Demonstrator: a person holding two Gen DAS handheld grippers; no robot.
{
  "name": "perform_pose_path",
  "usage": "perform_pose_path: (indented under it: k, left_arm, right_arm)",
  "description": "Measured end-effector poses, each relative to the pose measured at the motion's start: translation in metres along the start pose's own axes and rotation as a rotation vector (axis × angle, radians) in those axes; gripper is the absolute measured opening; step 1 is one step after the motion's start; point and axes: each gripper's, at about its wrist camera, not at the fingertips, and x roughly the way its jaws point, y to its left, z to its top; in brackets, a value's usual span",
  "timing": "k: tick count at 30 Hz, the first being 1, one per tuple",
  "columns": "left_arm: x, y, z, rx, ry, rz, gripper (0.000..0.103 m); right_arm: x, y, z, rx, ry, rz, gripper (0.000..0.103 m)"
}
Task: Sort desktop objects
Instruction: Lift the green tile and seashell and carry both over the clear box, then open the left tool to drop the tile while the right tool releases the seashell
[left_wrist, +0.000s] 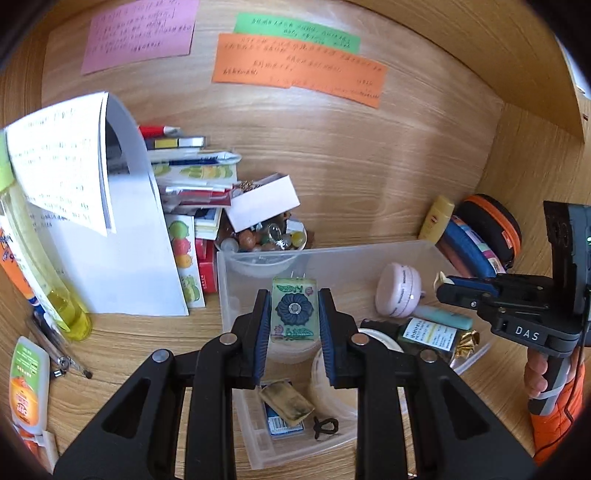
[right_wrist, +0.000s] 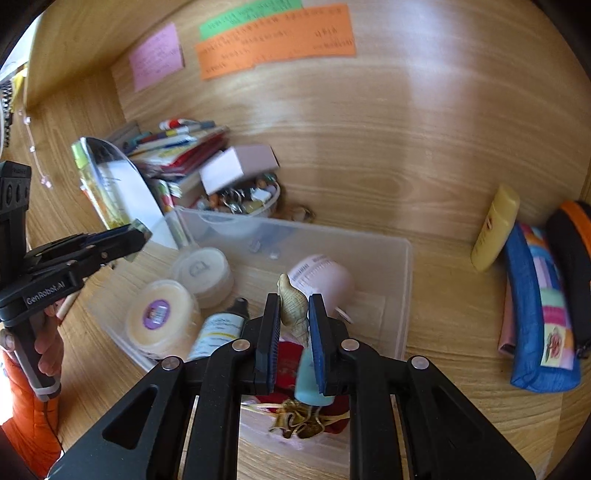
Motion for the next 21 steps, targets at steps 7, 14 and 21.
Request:
perform_pose_path:
  k: [7,14,21]
  left_arm:
    - [0.006,-0.006,-0.006,0.023,0.008,0.029,0.024]
    - [0.009,-0.007,-0.009,0.036,0.016,0.036,0.024]
    - [0.008,-0.009,-0.01,0.048,0.015,0.031,0.024]
  right_arm:
    - [0.01,-0.003,-0.005,0.011,0.024,-0.014,0.014]
    - [0.018,-0.003,-0.008,0.01,0.042,-0.035,0.014]
    - [0.019,0.0,-0.01,-0.008,0.041,-0.052,0.014]
